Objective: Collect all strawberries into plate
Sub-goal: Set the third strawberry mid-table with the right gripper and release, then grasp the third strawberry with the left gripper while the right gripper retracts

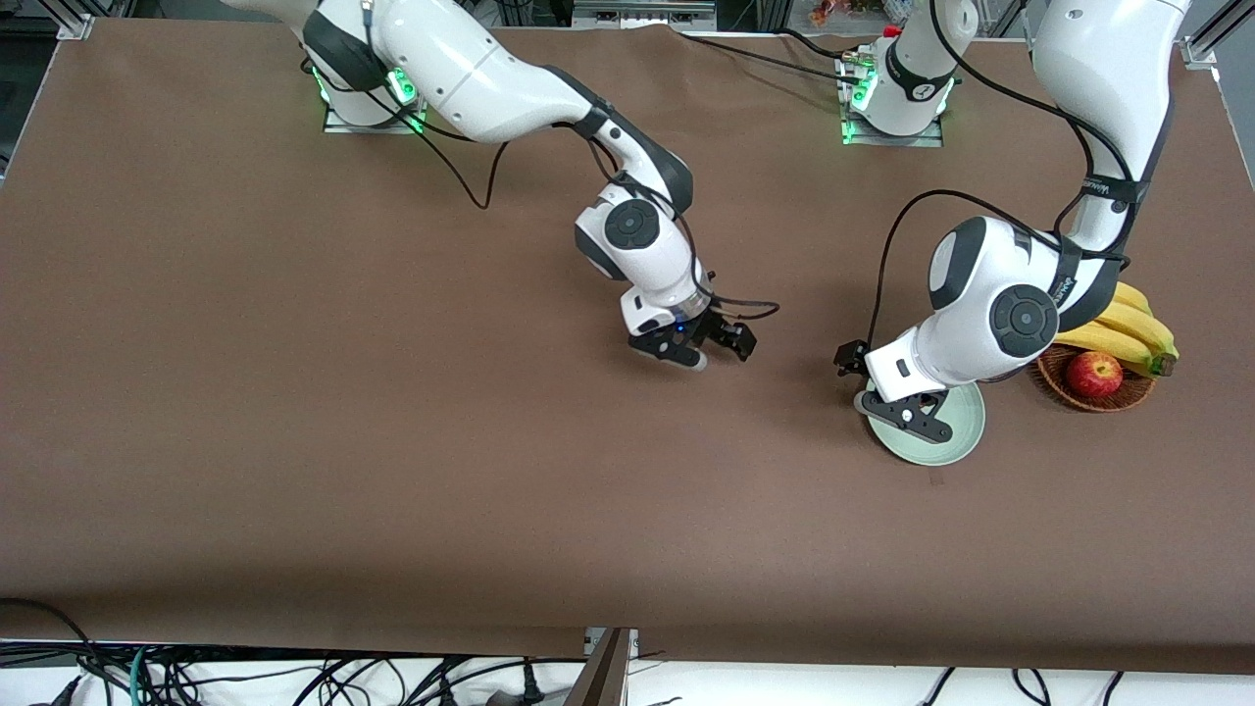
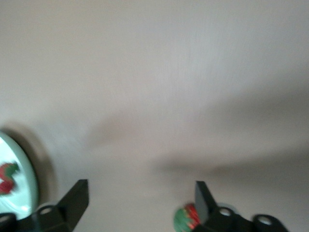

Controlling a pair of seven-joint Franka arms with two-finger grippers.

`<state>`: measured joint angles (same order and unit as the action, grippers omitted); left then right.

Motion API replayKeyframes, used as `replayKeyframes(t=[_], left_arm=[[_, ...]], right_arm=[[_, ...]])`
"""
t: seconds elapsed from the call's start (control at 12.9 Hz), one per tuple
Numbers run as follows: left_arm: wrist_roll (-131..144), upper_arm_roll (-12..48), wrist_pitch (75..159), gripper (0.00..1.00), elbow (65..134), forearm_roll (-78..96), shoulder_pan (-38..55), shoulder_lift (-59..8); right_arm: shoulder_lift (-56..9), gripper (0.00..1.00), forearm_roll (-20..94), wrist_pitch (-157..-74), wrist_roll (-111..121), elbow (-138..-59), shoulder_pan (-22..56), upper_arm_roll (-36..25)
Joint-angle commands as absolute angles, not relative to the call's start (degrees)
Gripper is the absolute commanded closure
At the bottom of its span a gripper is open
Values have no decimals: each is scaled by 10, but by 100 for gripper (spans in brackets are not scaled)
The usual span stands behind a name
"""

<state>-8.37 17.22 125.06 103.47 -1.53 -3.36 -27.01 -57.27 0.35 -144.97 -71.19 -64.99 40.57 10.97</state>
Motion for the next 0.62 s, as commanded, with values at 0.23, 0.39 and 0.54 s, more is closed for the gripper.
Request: replayKeyframes(t=[0.23, 0.39, 0.54], left_arm=[[89, 232, 1361, 0, 1108, -5, -5, -269], [201, 233, 1396, 0, 1123, -9, 59, -270], [306, 229, 1428, 0, 1123, -39, 132, -293]], right_arm=[[-409, 0, -3, -1159, -441, -700, 259, 113], [-329, 0, -2, -1130, -307, -782, 181, 113], [-253, 0, -1, -1060, -191, -838, 113, 113]])
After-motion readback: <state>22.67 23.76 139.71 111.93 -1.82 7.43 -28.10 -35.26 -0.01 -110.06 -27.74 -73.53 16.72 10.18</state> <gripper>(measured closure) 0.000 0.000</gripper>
